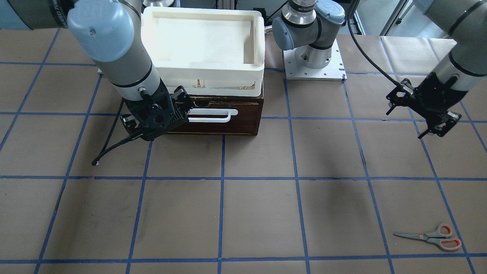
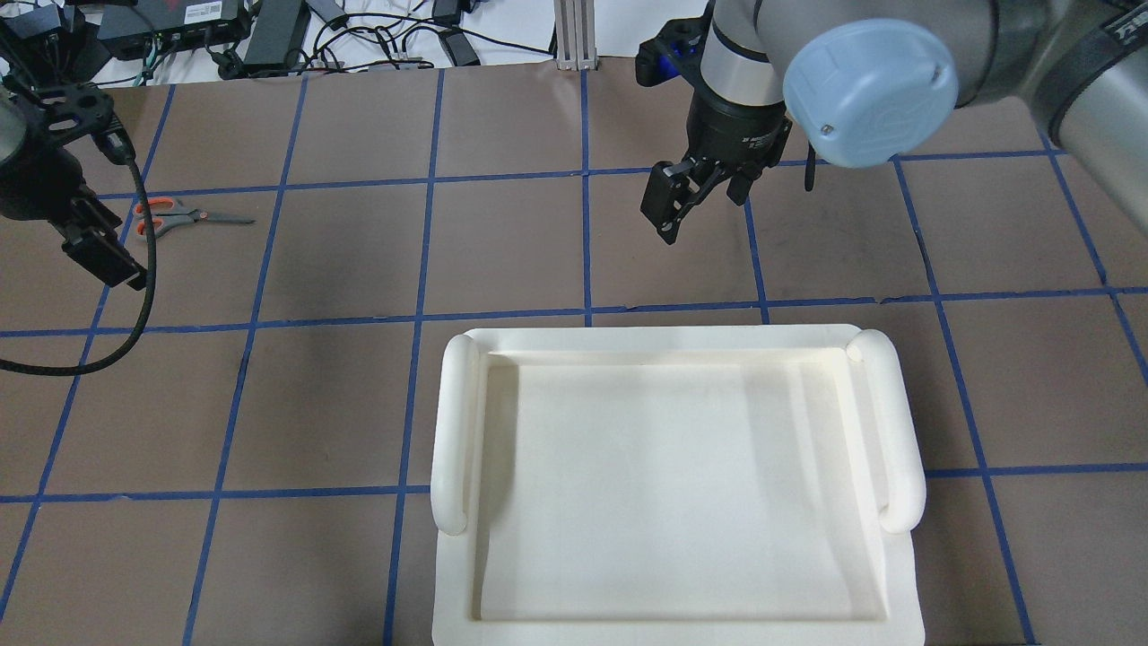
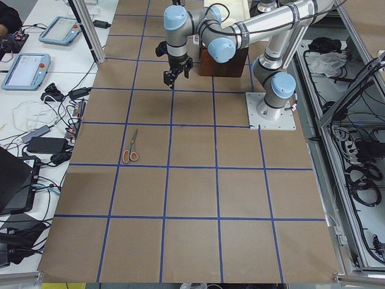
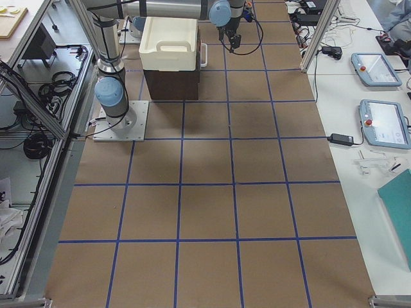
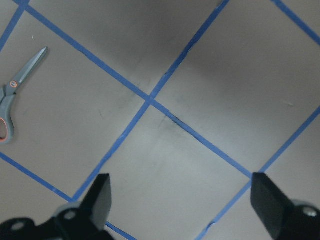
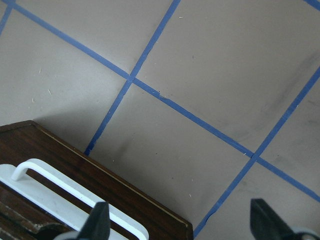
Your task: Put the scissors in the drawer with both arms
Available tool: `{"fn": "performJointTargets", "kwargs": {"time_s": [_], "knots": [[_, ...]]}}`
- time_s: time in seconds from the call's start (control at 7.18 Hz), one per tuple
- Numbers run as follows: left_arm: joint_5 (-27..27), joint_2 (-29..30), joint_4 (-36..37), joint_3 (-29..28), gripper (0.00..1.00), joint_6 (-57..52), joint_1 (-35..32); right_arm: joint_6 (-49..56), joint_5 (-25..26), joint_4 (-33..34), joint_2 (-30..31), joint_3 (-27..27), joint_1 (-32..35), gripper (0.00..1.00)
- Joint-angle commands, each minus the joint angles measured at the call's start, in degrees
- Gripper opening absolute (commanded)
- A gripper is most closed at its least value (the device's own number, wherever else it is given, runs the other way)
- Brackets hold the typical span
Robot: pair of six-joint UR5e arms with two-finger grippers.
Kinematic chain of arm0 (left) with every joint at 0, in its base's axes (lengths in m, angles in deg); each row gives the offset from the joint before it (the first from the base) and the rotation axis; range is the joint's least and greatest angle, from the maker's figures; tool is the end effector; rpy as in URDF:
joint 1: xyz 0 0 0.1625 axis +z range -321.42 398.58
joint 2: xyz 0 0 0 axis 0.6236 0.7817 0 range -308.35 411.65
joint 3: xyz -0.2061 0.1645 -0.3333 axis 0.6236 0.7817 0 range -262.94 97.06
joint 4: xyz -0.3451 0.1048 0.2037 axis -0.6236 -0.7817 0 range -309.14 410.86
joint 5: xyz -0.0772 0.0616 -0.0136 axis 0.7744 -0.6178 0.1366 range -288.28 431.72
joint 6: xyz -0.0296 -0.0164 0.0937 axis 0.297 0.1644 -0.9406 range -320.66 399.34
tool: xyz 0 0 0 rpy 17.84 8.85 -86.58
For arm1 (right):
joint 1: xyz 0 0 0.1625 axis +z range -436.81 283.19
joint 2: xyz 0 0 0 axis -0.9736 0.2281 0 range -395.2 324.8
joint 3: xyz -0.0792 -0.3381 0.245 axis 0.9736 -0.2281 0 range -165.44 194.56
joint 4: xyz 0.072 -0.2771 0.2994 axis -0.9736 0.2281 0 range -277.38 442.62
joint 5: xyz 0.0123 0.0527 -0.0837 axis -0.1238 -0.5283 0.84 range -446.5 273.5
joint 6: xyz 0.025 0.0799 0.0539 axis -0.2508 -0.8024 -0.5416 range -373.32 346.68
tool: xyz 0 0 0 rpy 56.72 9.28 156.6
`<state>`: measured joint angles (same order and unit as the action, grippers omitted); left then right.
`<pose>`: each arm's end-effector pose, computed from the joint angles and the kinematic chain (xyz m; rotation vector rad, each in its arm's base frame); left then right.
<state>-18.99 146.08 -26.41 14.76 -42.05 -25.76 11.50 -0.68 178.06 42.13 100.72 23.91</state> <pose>0.1049 -0.5232 0.4052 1.4611 2.7635 0.0057 0.2450 -0.5382 0.4119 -0.9312 2.9158 0.0761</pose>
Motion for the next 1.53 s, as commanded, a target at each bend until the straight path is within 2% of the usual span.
{"fn": "performJointTargets", "kwargs": {"time_s": [0.0, 0.28, 0.56, 0.84, 1.11, 1.25, 1.39], "knots": [[0.0, 5.65, 4.57, -0.32, 1.0, -16.18, 2.46, 1.46, 0.85, 2.01, -3.31, -0.03, 4.11, 1.0], [0.0, 12.23, 13.95, -1.98, 1.0, -32.87, 3.44, 6.52, 0.75, 2.02, -3.68, 0.06, 5.35, 1.0], [0.0, 18.04, 14.87, -6.1, 1.0, -35.75, 3.44, 16.6, 1.19, 2.11, -4.11, 0.23, 5.36, 1.0], [0.0, 24.1, 16.69, -11.02, 1.0, -39.09, 3.44, 20.68, 0.84, 1.24, -5.52, 0.24, 5.45, 1.0], [0.09, 29.47, 21.09, -13.06, 1.0, -39.37, 3.44, 20.62, 1.63, 1.58, -5.35, 0.24, 5.36, 1.0], [0.09, 30.97, 22.33, -13.93, 1.0, -39.8, 3.44, 13.74, 2.42, 0.89, -5.7, 0.32, 5.27, 1.0], [0.44, 32.55, 22.34, -15.42, 1.0, -39.89, 3.44, 12.46, 3.21, 1.14, -6.22, 0.32, 5.1, 1.0]]}}
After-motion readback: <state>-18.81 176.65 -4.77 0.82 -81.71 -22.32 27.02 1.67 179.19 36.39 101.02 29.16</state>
